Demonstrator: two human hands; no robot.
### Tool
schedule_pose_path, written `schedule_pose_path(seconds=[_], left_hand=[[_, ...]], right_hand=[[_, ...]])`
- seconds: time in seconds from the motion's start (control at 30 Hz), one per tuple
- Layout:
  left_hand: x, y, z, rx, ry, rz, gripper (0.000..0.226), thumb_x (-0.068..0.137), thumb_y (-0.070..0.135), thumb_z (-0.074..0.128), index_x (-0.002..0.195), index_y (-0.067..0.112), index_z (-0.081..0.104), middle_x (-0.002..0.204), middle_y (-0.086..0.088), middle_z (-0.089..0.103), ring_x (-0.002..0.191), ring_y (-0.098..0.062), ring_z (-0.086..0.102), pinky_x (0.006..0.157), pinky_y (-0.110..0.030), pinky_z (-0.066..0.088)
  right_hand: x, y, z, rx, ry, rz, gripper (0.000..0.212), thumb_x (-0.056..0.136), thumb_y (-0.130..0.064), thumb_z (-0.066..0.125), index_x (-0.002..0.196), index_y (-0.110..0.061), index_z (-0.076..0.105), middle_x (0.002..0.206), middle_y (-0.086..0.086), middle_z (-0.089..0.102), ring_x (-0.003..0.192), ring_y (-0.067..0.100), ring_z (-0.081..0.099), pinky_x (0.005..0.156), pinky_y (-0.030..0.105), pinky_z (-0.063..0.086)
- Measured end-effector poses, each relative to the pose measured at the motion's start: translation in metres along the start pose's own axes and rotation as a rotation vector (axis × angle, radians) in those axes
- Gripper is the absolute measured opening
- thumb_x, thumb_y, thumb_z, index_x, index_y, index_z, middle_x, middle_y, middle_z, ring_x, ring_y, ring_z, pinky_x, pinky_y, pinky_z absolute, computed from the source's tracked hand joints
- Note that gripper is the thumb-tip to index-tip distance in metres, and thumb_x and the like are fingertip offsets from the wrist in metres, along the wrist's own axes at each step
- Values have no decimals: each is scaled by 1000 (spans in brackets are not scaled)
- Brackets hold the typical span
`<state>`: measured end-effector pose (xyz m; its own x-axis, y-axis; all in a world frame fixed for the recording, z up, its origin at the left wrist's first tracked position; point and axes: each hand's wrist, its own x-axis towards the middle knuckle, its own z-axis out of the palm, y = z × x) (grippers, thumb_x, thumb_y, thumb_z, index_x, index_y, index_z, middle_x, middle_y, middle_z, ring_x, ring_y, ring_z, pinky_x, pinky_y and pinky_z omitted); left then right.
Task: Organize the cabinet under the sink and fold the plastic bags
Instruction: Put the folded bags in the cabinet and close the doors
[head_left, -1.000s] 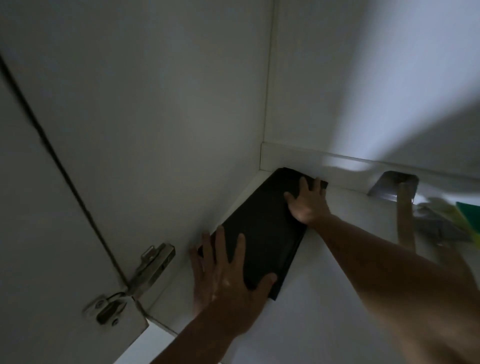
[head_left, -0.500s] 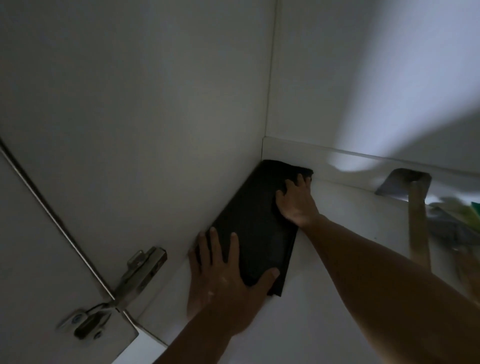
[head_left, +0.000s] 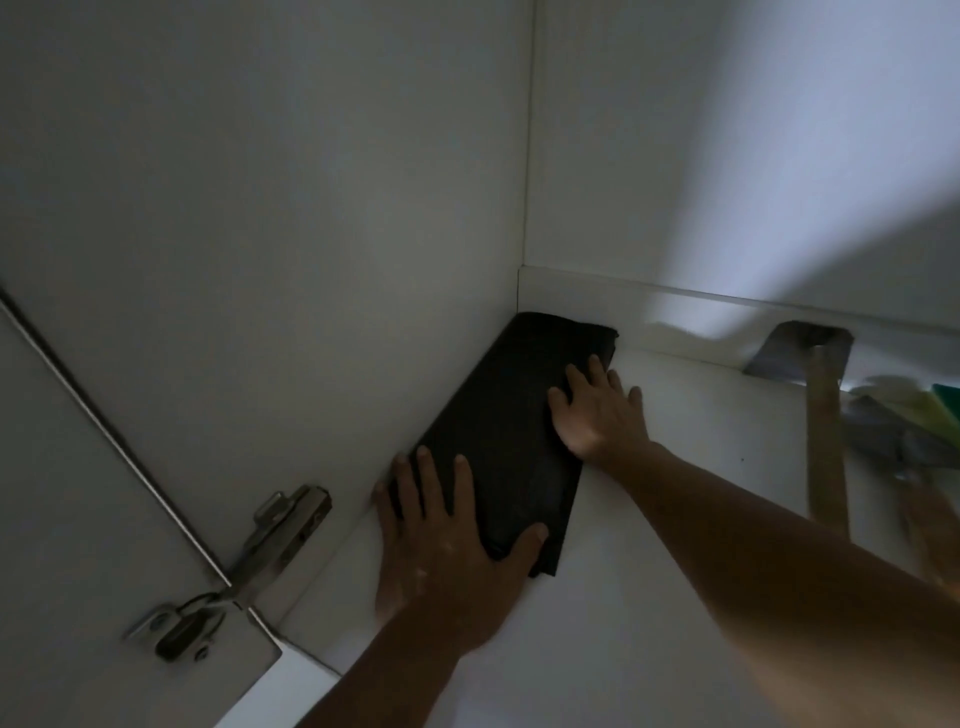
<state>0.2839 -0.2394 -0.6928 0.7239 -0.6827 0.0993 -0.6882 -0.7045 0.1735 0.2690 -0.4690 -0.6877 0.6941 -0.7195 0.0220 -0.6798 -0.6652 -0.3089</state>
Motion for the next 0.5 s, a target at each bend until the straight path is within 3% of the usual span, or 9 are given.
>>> schedule_pose_path(seconds=[0.07, 0.17, 0.23, 0.33, 0.37, 0.47, 0.5], left_hand=[[-2, -2, 2, -48, 62, 92, 96, 86, 79, 6, 148, 13, 38, 152, -24, 33, 141, -42, 28, 112, -58, 20], [-5, -6, 8, -49, 121, 235, 82, 91, 75, 21, 144, 16, 45, 151, -20, 36, 143, -36, 29, 112, -59, 20], [-4, -8, 12, -21, 125, 229, 84, 89, 77, 22, 141, 17, 48, 150, -19, 38, 143, -35, 29, 115, -59, 20], [-3, -5, 9, -13, 49, 159, 87, 89, 78, 15, 140, 17, 51, 147, -20, 43, 139, -39, 35, 110, -63, 26], [-3, -3, 4, -7, 29, 146, 91, 87, 78, 7, 143, 18, 46, 150, -20, 39, 140, -41, 33, 110, -65, 25], [-1, -5, 4, 81, -26, 132, 108, 68, 80, -24, 155, 27, 10, 162, -15, 5, 148, -36, 2, 117, -58, 2], [-1, -5, 5, 75, -36, 123, 105, 72, 80, -19, 154, 25, 16, 161, -17, 11, 148, -38, 8, 116, -60, 6]], right_hand=[[-8, -2, 2, -36, -27, -17, 64, 103, -54, 21, 157, -22, 12, 165, 9, -2, 151, 32, 1, 120, 56, 1], [-10, -7, 5, -56, -27, -12, 65, 102, -56, 19, 157, -23, 9, 165, 9, -2, 151, 33, -1, 118, 56, -2], [-11, -13, 8, -58, -24, -5, 66, 102, -55, 17, 157, -21, 8, 165, 11, -2, 150, 35, -2, 119, 56, -3], [-12, -18, 9, -62, -32, -3, 67, 102, -54, 16, 158, -18, 7, 164, 12, -3, 150, 37, -4, 119, 54, -3], [-12, -18, 8, -62, -37, -5, 67, 102, -54, 16, 158, -18, 7, 164, 13, -3, 150, 37, -3, 119, 53, -3], [-10, -17, 6, -56, -37, -10, 66, 102, -53, 18, 158, -18, 8, 164, 13, -2, 150, 37, -2, 120, 52, -1], [-10, -17, 6, -52, -38, -10, 66, 102, -53, 19, 158, -18, 8, 164, 13, -2, 150, 37, -2, 121, 52, 0]])
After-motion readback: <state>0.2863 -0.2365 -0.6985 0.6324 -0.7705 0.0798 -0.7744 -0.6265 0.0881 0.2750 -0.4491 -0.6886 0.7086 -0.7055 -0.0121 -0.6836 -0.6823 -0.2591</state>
